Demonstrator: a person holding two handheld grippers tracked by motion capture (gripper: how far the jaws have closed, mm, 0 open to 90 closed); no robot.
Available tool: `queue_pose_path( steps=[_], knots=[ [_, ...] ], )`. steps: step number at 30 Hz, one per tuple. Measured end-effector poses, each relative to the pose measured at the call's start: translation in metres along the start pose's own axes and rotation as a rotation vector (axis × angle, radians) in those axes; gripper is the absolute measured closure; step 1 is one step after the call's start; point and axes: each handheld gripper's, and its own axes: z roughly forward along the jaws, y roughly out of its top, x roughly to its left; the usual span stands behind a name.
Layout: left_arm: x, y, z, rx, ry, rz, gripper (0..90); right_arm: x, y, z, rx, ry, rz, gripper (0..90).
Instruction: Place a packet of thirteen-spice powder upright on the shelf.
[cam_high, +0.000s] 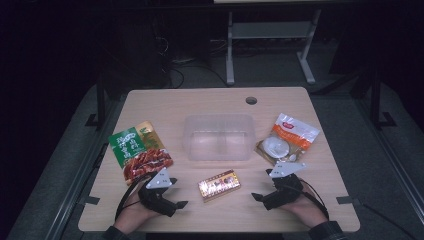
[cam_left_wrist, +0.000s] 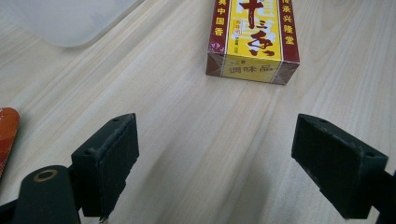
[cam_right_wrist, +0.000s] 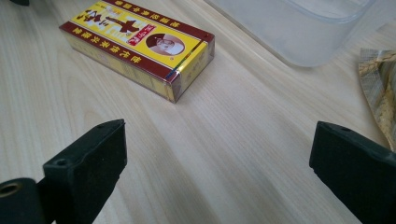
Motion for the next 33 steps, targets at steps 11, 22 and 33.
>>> queue_pose_path(
  steps=[11,22,33],
  knots=[
    [-0.002,0.003,0.002,0.015,-0.01,0.005,15.7,0.002,0.001,-0.001,-0.017,-0.003,0.0,7.3],
    [0.006,0.008,-0.006,0.02,0.03,-0.04,26.5,0.002,0.0,0.001,0.0,0.013,-0.005,7.1],
    [0.022,0.022,-0.014,-0.028,0.044,-0.087,64.0,0.001,-0.001,0.005,0.015,0.02,0.003,7.3]
  ],
)
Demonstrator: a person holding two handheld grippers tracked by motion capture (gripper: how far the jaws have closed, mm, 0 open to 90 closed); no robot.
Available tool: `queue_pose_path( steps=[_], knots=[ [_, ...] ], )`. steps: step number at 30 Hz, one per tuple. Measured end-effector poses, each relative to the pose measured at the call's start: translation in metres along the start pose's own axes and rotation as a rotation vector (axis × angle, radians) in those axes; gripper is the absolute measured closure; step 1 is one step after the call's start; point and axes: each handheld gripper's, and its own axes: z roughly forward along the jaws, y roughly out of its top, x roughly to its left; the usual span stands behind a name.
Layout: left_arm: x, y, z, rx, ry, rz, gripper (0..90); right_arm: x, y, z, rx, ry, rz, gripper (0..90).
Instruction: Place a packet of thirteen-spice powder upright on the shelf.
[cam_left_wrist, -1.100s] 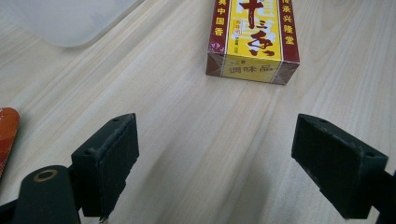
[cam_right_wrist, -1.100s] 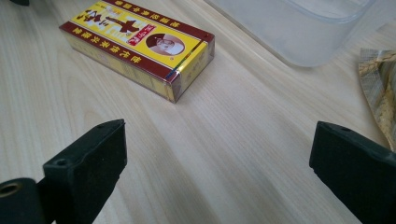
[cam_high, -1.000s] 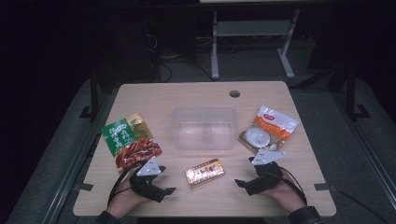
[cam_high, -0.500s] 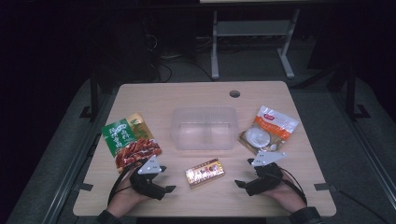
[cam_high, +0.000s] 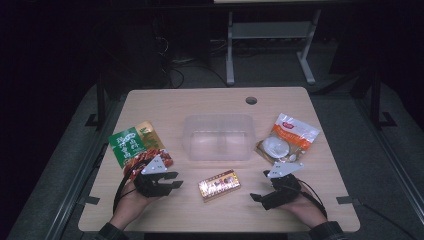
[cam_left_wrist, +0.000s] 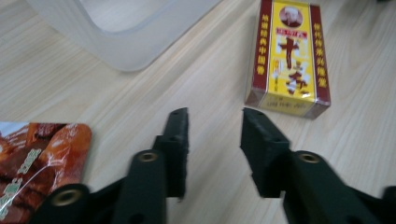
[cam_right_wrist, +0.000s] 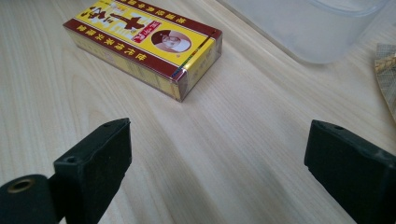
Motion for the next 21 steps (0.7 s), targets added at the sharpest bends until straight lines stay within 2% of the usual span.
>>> queue_pose_path(
  steps=[1,4,5,8,9,14,17,20,21],
  knots=[
    [0.002,0.002,0.0,0.007,-0.009,0.011,68.3,0.0,0.0,0.0,0.002,0.0,0.0,7.3],
    [0.0,0.006,0.002,0.006,-0.033,0.003,82.6,0.0,0.0,0.001,0.002,0.003,0.001,7.4],
    [0.001,0.007,0.002,0.006,-0.036,0.012,86.2,0.0,0.0,0.002,0.005,0.005,0.002,7.4],
    [-0.001,0.01,0.003,-0.002,-0.046,0.012,89.4,0.0,0.0,0.002,0.003,0.009,-0.004,7.4],
    [-0.002,0.013,0.005,-0.005,-0.065,0.011,89.5,0.0,0.0,0.002,0.005,0.009,-0.003,7.5],
    [-0.006,0.019,0.012,-0.011,-0.11,0.029,87.4,0.0,0.0,0.003,0.008,0.01,0.002,7.5],
    [-0.01,0.023,0.018,-0.011,-0.125,0.043,77.8,0.0,0.001,0.002,0.008,0.013,0.002,7.6],
    [-0.014,0.026,0.027,-0.001,-0.123,0.058,66.3,0.0,0.0,0.002,0.007,0.013,-0.002,7.6],
    [-0.016,0.027,0.03,0.001,-0.129,0.065,65.6,0.0,0.0,0.002,0.008,0.013,-0.003,7.6]
  ],
)
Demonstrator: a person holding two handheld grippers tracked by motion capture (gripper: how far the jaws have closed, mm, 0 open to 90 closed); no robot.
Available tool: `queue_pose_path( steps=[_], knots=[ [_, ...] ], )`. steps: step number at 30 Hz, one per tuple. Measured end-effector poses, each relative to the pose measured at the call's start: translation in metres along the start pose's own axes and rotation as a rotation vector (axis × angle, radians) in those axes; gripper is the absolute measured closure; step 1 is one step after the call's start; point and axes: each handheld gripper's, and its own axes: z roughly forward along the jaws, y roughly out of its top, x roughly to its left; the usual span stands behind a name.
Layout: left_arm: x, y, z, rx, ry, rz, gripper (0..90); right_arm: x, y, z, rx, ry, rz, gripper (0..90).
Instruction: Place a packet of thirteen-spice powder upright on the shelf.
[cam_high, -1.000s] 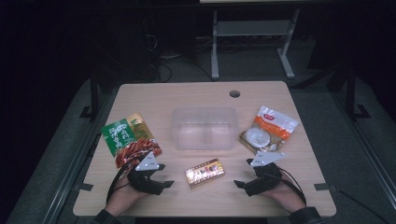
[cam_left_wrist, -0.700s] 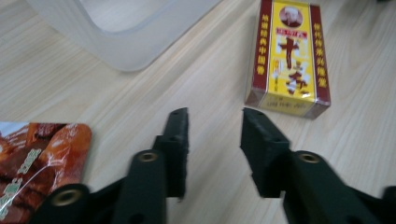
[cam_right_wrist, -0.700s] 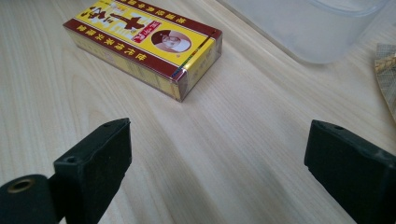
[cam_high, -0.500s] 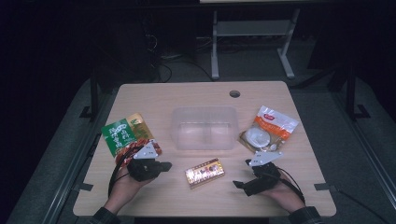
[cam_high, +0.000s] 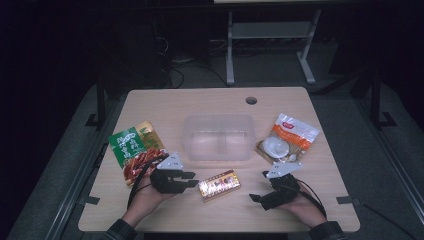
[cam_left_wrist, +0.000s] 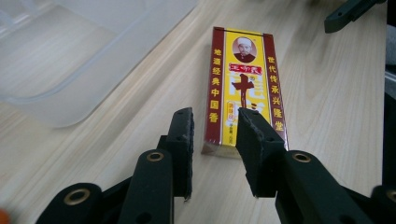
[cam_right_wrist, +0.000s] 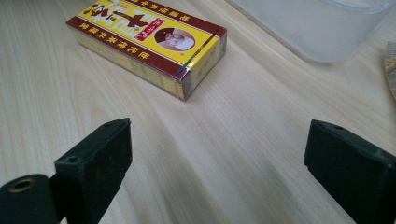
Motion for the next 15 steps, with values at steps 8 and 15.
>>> queue_pose_path(
  steps=[8,15],
  knots=[
    [-0.008,0.006,0.015,0.018,-0.032,0.028,51.4,-0.001,0.0,0.0,0.001,0.0,0.003,7.6],
    [-0.011,0.008,0.026,0.034,-0.038,0.044,38.2,-0.001,0.0,0.0,0.002,0.001,0.005,7.7]
  ],
)
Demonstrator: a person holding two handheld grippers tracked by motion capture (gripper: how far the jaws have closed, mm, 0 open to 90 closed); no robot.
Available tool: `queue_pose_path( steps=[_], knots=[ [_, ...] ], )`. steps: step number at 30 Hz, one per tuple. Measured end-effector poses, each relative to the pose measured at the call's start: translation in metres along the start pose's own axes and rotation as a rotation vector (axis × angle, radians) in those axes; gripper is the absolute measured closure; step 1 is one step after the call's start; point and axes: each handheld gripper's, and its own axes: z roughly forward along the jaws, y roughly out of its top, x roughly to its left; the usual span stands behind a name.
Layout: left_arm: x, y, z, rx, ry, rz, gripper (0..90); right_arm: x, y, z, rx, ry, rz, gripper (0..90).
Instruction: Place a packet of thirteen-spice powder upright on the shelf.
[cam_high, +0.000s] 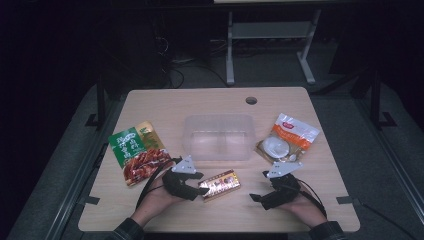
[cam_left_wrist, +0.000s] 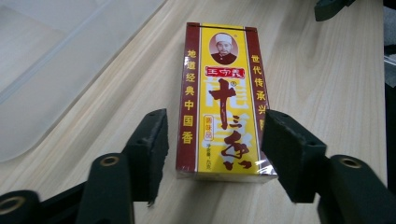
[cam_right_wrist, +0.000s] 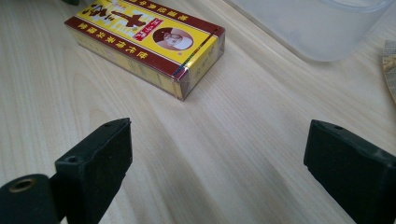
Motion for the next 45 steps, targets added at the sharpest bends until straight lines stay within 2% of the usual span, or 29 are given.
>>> queue_pose_path(
  steps=[1,6,7,8,10,13,16,19,25,32,42,45],
  knots=[
    [-0.001,0.001,0.002,0.003,-0.002,0.01,36.4,0.0,0.0,0.0,-0.001,0.0,0.003,7.7],
    [-0.004,0.001,0.01,0.015,-0.005,0.008,29.5,0.0,0.0,0.0,-0.001,0.0,0.0,7.7],
    [-0.004,0.001,0.01,0.029,-0.005,0.024,27.9,0.0,0.0,0.0,-0.002,0.001,0.0,7.7],
    [-0.005,0.001,0.012,0.024,-0.004,0.011,26.8,0.0,0.0,0.0,-0.002,0.0,0.0,7.7],
    [-0.004,0.002,0.013,0.035,0.0,0.021,25.2,-0.001,0.0,0.0,-0.002,-0.001,-0.001,7.7],
    [-0.006,0.002,0.017,0.033,-0.002,0.008,24.0,-0.001,0.0,0.0,-0.002,0.0,0.0,7.7],
    [-0.006,0.001,0.019,0.056,-0.007,0.025,24.0,-0.001,0.0,0.0,-0.002,0.0,-0.001,7.7],
    [-0.007,0.0,0.023,0.06,-0.004,0.016,24.1,-0.001,0.0,0.0,-0.003,0.0,0.001,7.7],
    [-0.009,-0.001,0.026,0.096,0.013,0.045,25.2,-0.001,0.0,0.0,-0.003,0.0,0.0,7.7],
    [-0.01,-0.003,0.03,0.098,0.018,0.03,29.2,-0.001,0.0,-0.001,-0.002,0.0,0.004,7.7],
    [-0.013,-0.004,0.03,0.108,0.042,0.058,31.0,-0.001,0.0,0.0,0.0,0.002,0.0,7.7],
    [-0.014,-0.006,0.03,0.096,0.049,0.059,31.0,-0.001,0.0,0.0,-0.001,0.003,-0.001,7.7]
  ],
)
